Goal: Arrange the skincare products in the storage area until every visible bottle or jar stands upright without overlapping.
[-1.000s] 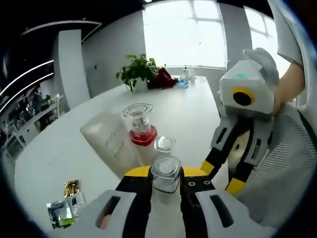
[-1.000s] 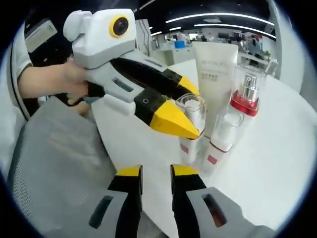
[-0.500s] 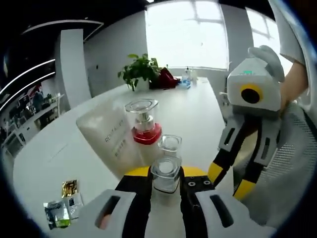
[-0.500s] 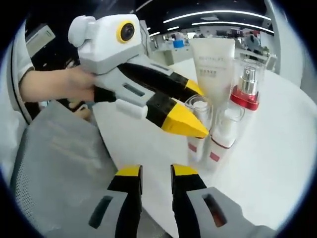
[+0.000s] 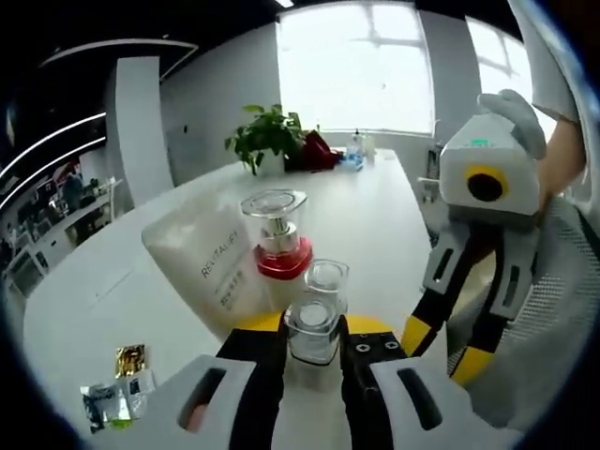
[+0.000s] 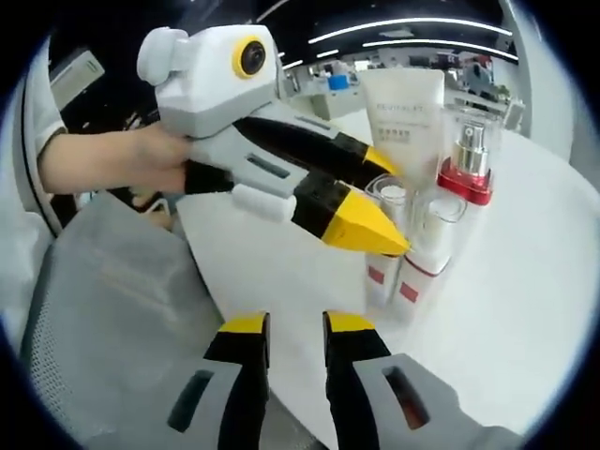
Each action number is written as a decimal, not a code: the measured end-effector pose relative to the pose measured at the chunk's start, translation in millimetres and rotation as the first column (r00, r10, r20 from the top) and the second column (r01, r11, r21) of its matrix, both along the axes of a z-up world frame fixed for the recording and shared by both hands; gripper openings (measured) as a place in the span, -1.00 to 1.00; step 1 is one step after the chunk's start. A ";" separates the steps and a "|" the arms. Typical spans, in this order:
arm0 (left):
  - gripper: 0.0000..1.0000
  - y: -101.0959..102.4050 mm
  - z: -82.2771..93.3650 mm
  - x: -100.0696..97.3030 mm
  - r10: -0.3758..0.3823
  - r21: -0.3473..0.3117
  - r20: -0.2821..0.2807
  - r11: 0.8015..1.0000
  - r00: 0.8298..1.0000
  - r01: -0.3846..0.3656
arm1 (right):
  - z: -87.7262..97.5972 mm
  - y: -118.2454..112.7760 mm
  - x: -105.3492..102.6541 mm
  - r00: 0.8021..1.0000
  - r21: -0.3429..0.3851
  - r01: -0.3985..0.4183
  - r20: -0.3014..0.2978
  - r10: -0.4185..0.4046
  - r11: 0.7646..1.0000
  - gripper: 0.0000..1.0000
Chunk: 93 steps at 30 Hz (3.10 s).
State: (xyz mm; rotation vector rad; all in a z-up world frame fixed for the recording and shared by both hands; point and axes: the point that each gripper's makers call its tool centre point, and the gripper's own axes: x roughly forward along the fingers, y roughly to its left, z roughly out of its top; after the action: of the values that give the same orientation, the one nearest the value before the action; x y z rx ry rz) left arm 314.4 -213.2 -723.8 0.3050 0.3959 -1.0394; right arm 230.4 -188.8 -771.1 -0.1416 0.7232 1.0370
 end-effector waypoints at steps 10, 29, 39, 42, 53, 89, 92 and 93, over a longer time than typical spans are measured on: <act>-0.54 -0.2 -1.6 -2.3 -0.019 0.003 -0.012 1.000 1.000 0.019 | -0.2 -0.3 0.0 1.000 -0.002 0.004 -0.004 -0.004 1.000 -0.56; -0.44 2.6 -6.1 -4.8 -0.049 0.056 0.008 0.997 0.999 0.048 | -11.4 -1.0 3.9 1.000 -0.033 -0.001 -0.004 0.001 0.999 -0.54; -0.43 4.8 -3.1 -4.7 -0.051 0.083 0.026 0.995 0.998 0.049 | -10.5 -1.9 3.3 1.000 -0.033 0.002 -0.011 -0.003 0.999 -0.54; -0.43 5.2 -1.0 -4.9 -0.052 0.087 0.031 0.995 0.998 0.049 | -10.2 -1.6 3.4 1.000 -0.032 0.002 -0.011 -0.002 0.999 -0.54; -0.35 6.6 5.7 -7.6 -0.046 0.097 0.035 0.994 0.998 0.043 | -5.7 -1.8 3.4 1.000 -0.031 0.004 -0.004 -0.004 1.000 -0.46; 0.14 94.2 33.2 -50.5 0.271 -0.015 -0.096 0.962 0.958 -0.273 | 34.5 -31.1 -4.0 0.984 0.008 0.176 -0.028 -0.175 0.984 0.32; 0.23 108.4 31.6 -58.5 0.319 -0.020 -0.120 0.946 0.940 -0.324 | 39.4 -35.1 -6.3 0.978 0.018 0.206 -0.029 -0.205 0.978 0.41; 0.24 113.8 31.5 -62.2 0.336 -0.024 -0.123 0.940 0.934 -0.341 | 40.5 -36.1 -8.3 0.976 0.018 0.218 -0.032 -0.217 0.976 0.43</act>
State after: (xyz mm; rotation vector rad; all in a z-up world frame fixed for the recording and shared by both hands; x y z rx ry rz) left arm 252.2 -99.4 -692.3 0.1275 0.5110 -0.7273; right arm 222.1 -225.0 -730.6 -0.0269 0.7367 0.8384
